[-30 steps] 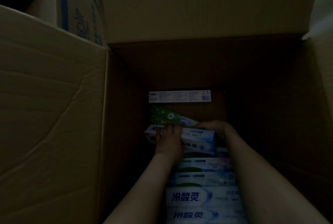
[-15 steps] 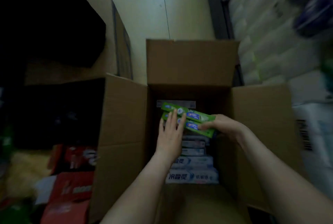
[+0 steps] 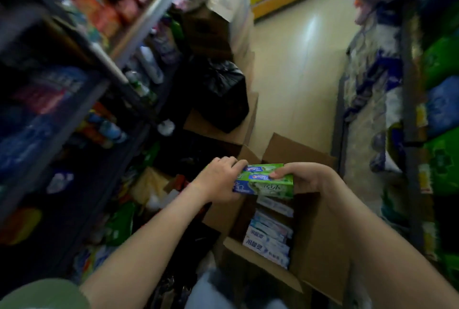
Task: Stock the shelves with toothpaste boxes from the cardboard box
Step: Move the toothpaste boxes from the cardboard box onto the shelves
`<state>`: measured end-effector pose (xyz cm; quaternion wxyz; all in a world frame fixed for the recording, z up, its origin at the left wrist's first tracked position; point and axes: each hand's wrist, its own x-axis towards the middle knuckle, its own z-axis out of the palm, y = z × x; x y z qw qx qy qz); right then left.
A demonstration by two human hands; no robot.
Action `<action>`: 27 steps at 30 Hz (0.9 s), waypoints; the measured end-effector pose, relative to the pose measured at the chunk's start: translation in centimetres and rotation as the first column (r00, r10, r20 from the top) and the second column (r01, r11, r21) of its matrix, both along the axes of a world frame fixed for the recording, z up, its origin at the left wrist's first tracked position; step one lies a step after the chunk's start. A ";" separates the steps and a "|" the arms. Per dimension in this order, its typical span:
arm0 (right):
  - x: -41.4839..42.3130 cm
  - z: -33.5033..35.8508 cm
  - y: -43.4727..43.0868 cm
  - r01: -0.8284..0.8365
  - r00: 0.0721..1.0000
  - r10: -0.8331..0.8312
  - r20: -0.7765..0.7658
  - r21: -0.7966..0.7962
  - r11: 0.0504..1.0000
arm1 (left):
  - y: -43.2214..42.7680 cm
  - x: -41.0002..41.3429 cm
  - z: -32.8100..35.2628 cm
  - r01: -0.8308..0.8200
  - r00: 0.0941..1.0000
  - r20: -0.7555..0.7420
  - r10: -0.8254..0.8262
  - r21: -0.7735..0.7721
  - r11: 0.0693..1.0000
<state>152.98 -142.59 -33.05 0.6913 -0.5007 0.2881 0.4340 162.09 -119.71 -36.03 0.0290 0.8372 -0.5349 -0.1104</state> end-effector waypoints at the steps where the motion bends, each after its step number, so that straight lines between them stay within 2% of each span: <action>1: 1.0 1.3 1.2 -0.013 1.000 0.013 0.016 0.001 1.000 | 1.5 0.5 1.8 -0.046 0.999 0.005 0.046 -0.002 0.999; 4: 4.0 5.1 5.5 -0.021 0.997 0.018 0.070 0.042 0.999 | 7.5 1.8 7.3 -0.275 0.961 -0.009 0.275 -0.036 0.961; 6: 5.9 7.0 8.7 -0.055 0.990 0.051 0.129 0.030 0.998 | 12.9 2.0 10.3 -0.513 0.858 -0.107 0.502 -0.191 0.837; 7: 6.9 7.7 10.4 -0.081 0.985 0.076 0.155 0.021 0.997 | 15.8 2.0 11.3 -0.648 0.761 -0.202 0.617 -0.286 0.706; 8: 7.9 8.4 12.2 -0.111 0.978 0.107 0.179 0.009 0.994 | 18.4 1.7 12.2 -0.775 0.628 -0.343 0.698 -0.356 0.523; 9: 8.7 9.1 14.3 -0.151 0.967 0.148 0.209 -0.002 0.989 | 20.9 1.6 12.9 -0.883 0.459 -0.522 0.719 -0.359 0.303; 10: 9.4 10.0 16.5 -0.202 0.951 0.198 0.239 -0.008 0.979 | 23.3 1.3 13.6 -0.954 0.274 -0.706 0.653 -0.288 0.089; 11: 10.2 10.8 18.6 -0.251 0.934 0.243 0.263 -0.004 0.968 | 25.2 1.1 14.2 -0.983 0.102 -0.864 0.493 -0.165 -0.085; 12: 10.9 11.6 20.7 -0.294 0.917 0.282 0.282 0.000 0.956 | 27.0 0.9 14.8 -0.979 -0.029 -0.955 0.295 -0.033 -0.202; 13: 11.6 12.2 22.9 -0.332 0.901 0.315 0.297 0.005 0.943 | 28.8 0.6 15.4 -0.964 -0.099 -0.990 0.105 0.069 -0.258; 14: 12.2 12.8 25.0 -0.369 0.885 0.350 0.306 0.004 0.929 | 30.3 0.0 16.2 -0.955 -0.115 -0.993 -0.022 0.116 -0.274; 15: 12.7 13.4 27.1 -0.405 0.868 0.385 0.313 0.000 0.914 | 31.6 -0.4 16.9 -0.946 -0.114 -0.990 -0.081 0.133 -0.297; 18: 14.4 14.8 32.6 -0.458 0.837 0.432 0.336 -0.002 0.889 | 34.9 -1.1 18.5 -0.889 -0.099 -0.986 -0.132 0.147 -0.433; 22: 16.3 16.5 39.0 -0.443 0.826 0.426 0.369 -0.043 0.895 | 39.5 -1.0 19.8 -0.767 -0.059 -0.988 -0.141 0.135 -0.627; 24: 17.3 16.7 41.5 -0.412 0.830 0.395 0.394 -0.045 0.910 | 41.3 -1.1 20.2 -0.726 -0.058 -0.982 -0.181 0.166 -0.667; 27: 18.7 17.1 44.5 -0.435 0.818 0.406 0.407 -0.023 0.900 | 43.3 -1.6 21.0 -0.715 -0.044 -0.973 -0.228 0.190 -0.673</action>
